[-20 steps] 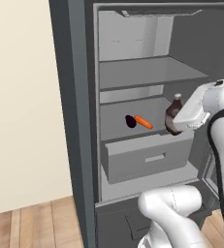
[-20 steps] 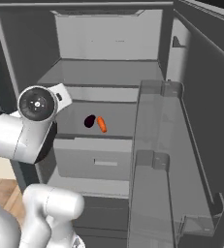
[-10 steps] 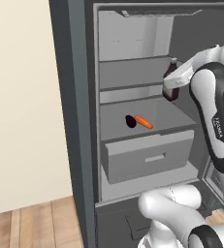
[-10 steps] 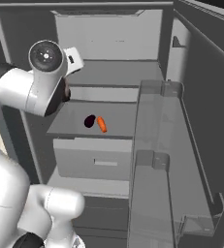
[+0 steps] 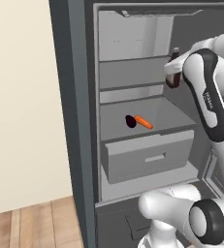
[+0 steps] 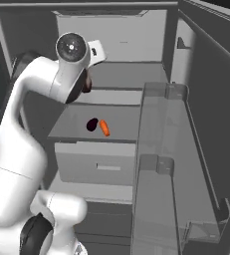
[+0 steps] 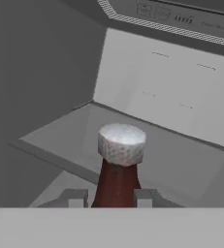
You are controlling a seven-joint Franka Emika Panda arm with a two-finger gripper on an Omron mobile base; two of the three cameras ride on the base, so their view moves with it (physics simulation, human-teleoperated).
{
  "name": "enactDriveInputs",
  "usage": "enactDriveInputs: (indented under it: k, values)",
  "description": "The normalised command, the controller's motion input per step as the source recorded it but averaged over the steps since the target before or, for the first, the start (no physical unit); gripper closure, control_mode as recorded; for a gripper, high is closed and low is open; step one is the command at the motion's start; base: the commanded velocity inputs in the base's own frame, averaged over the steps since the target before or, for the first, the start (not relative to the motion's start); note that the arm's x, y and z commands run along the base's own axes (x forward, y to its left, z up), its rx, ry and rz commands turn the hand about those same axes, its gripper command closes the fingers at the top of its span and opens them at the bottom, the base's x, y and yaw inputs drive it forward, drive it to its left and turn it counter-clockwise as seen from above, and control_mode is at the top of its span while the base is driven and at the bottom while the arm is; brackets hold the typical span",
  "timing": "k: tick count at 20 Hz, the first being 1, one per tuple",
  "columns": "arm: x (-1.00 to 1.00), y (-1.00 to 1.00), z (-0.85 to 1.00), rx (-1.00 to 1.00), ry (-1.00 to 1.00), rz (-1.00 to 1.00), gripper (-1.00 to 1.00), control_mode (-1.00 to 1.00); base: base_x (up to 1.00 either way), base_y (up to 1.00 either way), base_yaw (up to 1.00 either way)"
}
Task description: Place the ketchup and mustard from the counter to the top shelf of the fridge. If the existing items in the fridge are on the top shelf, move them to other shelves.
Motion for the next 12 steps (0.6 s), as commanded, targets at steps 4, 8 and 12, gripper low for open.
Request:
enactDriveInputs:
  k: [4,8,12]
  values:
    - [0.55,-0.26,0.00,0.07,-0.19,-0.03,1.00,-1.00,0.00,0.00,0.00]
    - [0.72,-0.09,-0.03,0.01,-0.08,0.00,1.00,-1.00,0.00,0.00,0.00]
    - [0.82,0.00,-0.03,0.00,0.02,0.00,1.00,-1.00,0.00,0.00,0.00]
